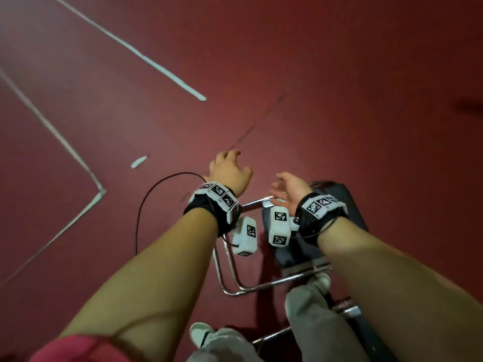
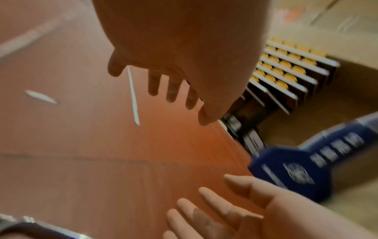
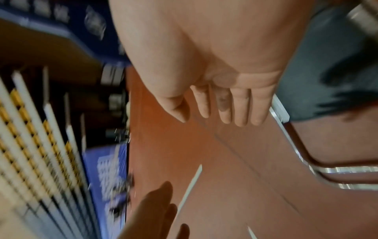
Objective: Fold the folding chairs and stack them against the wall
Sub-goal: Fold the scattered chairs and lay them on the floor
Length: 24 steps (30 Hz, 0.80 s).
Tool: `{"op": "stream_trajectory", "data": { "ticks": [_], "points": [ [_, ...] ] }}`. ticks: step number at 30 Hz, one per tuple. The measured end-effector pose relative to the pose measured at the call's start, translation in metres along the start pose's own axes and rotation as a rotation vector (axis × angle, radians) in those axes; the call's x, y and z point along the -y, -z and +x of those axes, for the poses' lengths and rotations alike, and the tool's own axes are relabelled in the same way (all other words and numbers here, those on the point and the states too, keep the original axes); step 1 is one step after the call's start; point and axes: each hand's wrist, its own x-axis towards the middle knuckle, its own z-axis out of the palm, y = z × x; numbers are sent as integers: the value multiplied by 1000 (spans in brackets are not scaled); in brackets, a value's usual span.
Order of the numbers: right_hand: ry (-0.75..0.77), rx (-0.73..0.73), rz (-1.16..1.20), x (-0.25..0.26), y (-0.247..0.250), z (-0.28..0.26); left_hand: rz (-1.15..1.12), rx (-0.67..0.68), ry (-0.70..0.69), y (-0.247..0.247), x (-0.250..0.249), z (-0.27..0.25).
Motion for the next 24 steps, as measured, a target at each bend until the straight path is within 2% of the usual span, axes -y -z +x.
{"op": "stream_trajectory", "data": {
  "ticks": [7,13,18,24],
  "points": [
    [52,192,-286,-58,-233,-94,-174,-192,221,144,213,-76],
    [40,384,-514,-145,-419,-175,-265,-354,433,248,386,-168],
    [3,557,-726,-210,-526,-245,-348,-467,621,304,487,-248],
    [-24,731,-944,-267,-607,-301,-427,-575,791,337,561,-316]
  ]
}}
